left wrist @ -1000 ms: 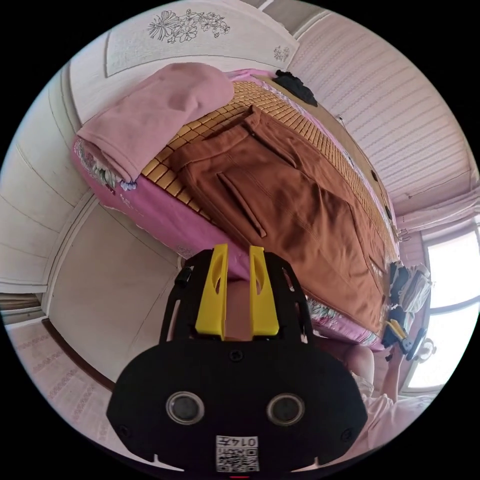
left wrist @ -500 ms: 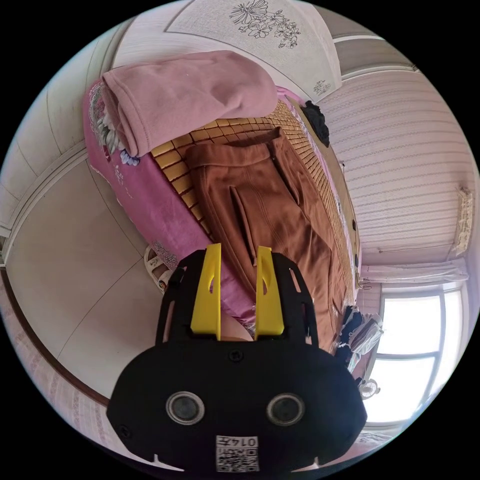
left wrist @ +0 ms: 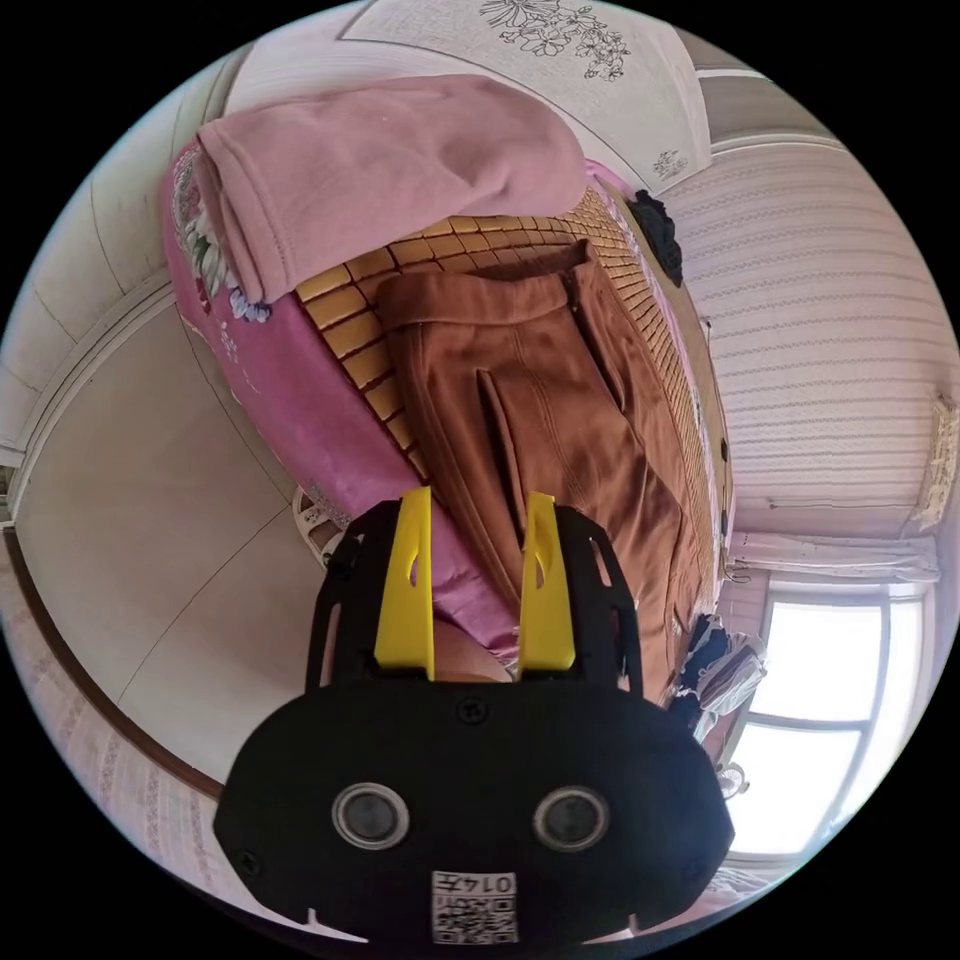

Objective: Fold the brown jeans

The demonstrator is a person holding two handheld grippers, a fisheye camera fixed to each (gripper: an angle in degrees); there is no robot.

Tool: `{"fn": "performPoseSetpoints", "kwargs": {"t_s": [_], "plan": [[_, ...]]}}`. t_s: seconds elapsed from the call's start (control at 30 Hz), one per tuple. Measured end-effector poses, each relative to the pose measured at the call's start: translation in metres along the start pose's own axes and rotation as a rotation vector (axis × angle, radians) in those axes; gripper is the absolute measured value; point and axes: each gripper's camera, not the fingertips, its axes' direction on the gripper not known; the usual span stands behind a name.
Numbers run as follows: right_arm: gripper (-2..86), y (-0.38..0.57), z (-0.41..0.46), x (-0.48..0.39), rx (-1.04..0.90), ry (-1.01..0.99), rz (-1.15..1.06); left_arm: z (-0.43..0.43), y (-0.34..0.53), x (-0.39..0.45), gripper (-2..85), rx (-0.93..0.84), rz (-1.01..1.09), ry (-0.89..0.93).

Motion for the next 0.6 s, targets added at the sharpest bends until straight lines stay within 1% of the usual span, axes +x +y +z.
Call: {"fn": "performPoseSetpoints", "kwargs": {"t_s": [0.07,0.1,0.13,0.23,0.33,0.47,0.6], "plan": [[11.9,-0.004,0.004,0.003,-0.019,0.000,-0.012,0.001,0.000,0.000,11.9,0.009,0.007,-0.035],[11.5,-0.007,0.004,0.005,-0.030,0.002,-0.012,-0.001,0.000,-0.001,9.6,0.025,0.006,-0.061],[10.6,-0.008,0.002,0.007,-0.020,-0.014,-0.023,-0.003,0.000,-0.002,7.3,0.050,0.016,-0.047],[8.4,-0.009,-0.006,0.014,0.020,-0.063,-0.039,-0.002,-0.001,-0.004,4.1,0.047,0.026,0.007],[6.3,-0.011,-0.013,0.023,0.060,-0.145,-0.040,0.001,0.002,0.005,1.5,0.047,0.075,-0.045],[3.8,-0.015,-0.030,0.034,0.135,-0.237,-0.040,0.000,0.010,0.028,-0.6,0.094,0.144,-0.083],[2.8,-0.024,-0.058,0.036,0.214,-0.247,-0.094,-0.018,0.013,0.060,-0.9,0.158,0.226,-0.037]]}}
